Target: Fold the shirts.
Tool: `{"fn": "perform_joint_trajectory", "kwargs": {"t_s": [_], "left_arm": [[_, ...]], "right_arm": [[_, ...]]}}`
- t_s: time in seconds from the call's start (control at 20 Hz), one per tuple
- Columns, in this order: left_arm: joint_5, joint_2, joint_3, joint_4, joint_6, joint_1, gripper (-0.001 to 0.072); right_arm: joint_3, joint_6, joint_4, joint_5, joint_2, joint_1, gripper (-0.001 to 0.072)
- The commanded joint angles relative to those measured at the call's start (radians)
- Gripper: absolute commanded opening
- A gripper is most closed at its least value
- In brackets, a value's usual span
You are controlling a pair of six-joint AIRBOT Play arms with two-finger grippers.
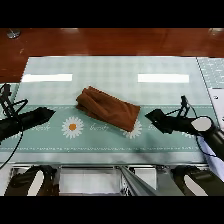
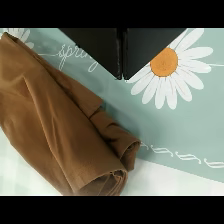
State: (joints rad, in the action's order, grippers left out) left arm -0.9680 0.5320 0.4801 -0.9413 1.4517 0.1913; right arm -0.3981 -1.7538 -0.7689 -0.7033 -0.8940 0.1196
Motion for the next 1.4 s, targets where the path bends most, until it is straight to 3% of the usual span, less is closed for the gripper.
{"fn": "perform_joint_trajectory", "kwargs": {"t_s": [0.0, 0.15, 0.35, 0.4, 0.45, 0.5, 0.7, 0.95, 1.15, 1.35], "left_arm": [[-0.001, 0.001, -0.001, 0.000, 0.000, -0.001, 0.0022], [0.000, 0.001, -0.001, 0.000, 0.000, -0.001, 0.0022], [-0.001, 0.001, -0.001, 0.000, 0.000, -0.001, 0.0022], [-0.002, 0.001, -0.001, 0.000, 0.000, -0.001, 0.0022], [-0.006, 0.001, -0.001, 0.000, 0.000, -0.001, 0.0022], [-0.013, 0.001, -0.001, 0.000, 0.000, -0.001, 0.0022], [-0.019, 0.001, -0.001, 0.000, 0.000, -0.001, 0.0022], [-0.047, 0.001, -0.001, 0.000, -0.001, -0.001, 0.0022], [-0.049, 0.001, -0.001, 0.000, 0.000, -0.001, 0.0022], [-0.050, 0.001, -0.001, 0.000, 0.000, -0.001, 0.0022]], "right_arm": [[-0.002, 0.278, 0.280, -0.018, -0.179, 0.004, 0.0627], [-0.102, 0.388, 0.344, -0.113, -0.359, 0.011, 0.0627], [-0.265, 0.393, 0.343, -0.148, -0.513, 0.118, 0.0612], [-0.308, 0.393, 0.328, -0.157, -0.541, 0.142, 0.0508], [-0.350, 0.389, 0.293, -0.164, -0.560, 0.153, 0.0208], [-0.400, 0.389, 0.249, -0.174, -0.568, 0.156, 0.0028], [-0.772, 0.343, 0.121, -0.334, -0.566, 0.146, 0.0028], [-1.327, 0.098, -0.291, -0.549, -0.567, 0.089, 0.0028], [-1.615, 0.081, -0.311, -0.802, -0.563, -0.075, 0.0028], [-1.653, 0.050, -0.311, -0.940, -0.480, -0.307, 0.0028]]}}
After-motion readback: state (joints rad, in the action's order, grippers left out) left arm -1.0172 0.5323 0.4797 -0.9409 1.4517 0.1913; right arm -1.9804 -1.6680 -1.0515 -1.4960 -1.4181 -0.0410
